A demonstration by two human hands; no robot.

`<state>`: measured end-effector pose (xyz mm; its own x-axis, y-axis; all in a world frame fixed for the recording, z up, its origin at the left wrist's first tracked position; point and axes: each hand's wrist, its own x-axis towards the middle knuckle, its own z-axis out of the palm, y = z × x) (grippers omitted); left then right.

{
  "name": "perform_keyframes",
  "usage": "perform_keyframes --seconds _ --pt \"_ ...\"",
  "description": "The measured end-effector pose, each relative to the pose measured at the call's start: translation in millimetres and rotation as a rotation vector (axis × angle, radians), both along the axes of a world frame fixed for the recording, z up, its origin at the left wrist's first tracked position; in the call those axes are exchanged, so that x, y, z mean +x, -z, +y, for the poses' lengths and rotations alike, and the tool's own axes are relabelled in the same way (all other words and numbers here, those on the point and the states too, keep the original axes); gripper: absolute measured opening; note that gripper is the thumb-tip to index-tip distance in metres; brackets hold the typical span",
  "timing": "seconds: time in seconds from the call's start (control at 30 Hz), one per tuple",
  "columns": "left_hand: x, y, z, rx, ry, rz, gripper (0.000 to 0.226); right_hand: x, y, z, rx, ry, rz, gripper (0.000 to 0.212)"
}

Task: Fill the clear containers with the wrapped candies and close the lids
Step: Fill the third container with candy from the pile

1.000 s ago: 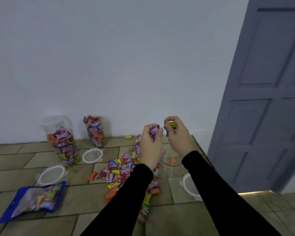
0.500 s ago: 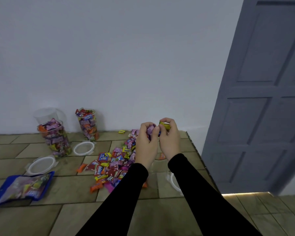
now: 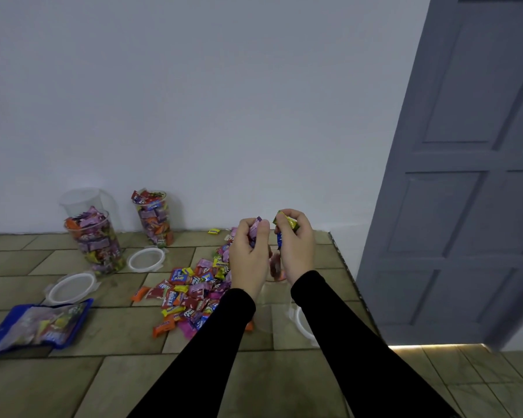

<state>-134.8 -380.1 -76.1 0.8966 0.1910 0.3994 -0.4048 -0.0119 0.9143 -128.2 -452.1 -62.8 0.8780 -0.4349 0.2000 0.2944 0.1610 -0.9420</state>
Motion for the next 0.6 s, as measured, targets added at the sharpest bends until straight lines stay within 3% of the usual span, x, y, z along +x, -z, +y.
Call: perform_keyframes --seconds 0.23,0.37,0.47,0.53,0.6 --pt "-2 1 1 -0.128 0.082 0.016 0.029 -5 -3 -1 0.042 -0.006 -0.002 0.002" --pt "3 6 3 -0.110 0.110 -0.031 0.020 -3 -2 -1 0.034 -0.001 0.003 0.002" --pt "9 16 6 -0.210 0.073 -0.039 0.016 -3 0 -1 0.012 -0.001 0.011 0.006" --pt "12 31 8 -0.185 0.045 0.027 0.019 -4 -1 -1 0.018 -0.013 0.010 0.008" --pt "14 47 9 -0.287 0.165 0.239 0.033 -6 -2 -3 0.043 -0.041 0.005 0.009"
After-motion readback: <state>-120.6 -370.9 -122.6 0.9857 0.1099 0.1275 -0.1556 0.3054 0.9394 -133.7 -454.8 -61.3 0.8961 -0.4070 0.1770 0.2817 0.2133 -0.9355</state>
